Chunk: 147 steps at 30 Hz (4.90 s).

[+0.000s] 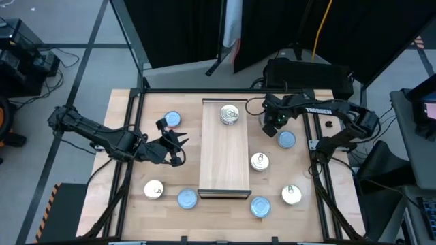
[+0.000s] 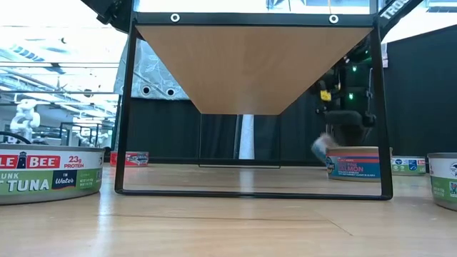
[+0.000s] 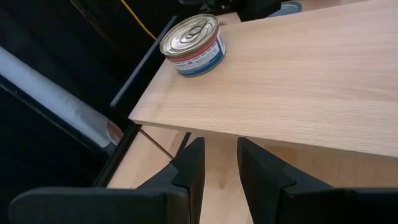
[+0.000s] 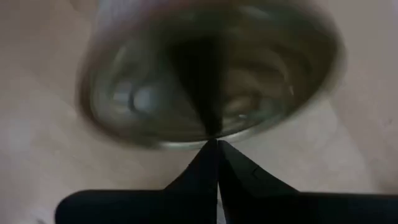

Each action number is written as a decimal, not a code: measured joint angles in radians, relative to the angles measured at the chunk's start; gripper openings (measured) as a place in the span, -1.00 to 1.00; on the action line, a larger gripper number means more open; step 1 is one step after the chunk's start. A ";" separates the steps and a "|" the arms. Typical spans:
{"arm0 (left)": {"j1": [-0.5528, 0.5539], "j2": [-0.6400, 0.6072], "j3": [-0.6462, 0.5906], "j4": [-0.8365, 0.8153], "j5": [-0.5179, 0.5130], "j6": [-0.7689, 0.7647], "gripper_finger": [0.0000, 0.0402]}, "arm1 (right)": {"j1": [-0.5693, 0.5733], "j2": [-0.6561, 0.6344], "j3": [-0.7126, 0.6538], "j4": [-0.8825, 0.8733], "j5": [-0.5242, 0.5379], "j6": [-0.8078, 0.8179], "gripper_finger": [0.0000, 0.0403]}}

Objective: Stack canned seafood by type on shelf
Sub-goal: Stack the blue pink tuna can on top of the blue pink tuna can on the shelf

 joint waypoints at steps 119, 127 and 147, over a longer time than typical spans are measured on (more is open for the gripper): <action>-0.005 -0.001 0.001 0.056 -0.127 0.004 -0.52 | 0.122 -0.322 0.372 -0.187 -0.502 -0.160 -0.08; -0.005 0.000 0.001 0.063 -0.129 0.004 -0.52 | 0.173 -0.328 0.372 0.188 -0.564 0.052 -0.03; -0.005 -0.018 0.002 0.068 -0.134 0.024 -0.52 | 0.159 -0.064 0.372 0.552 -0.555 0.290 -0.04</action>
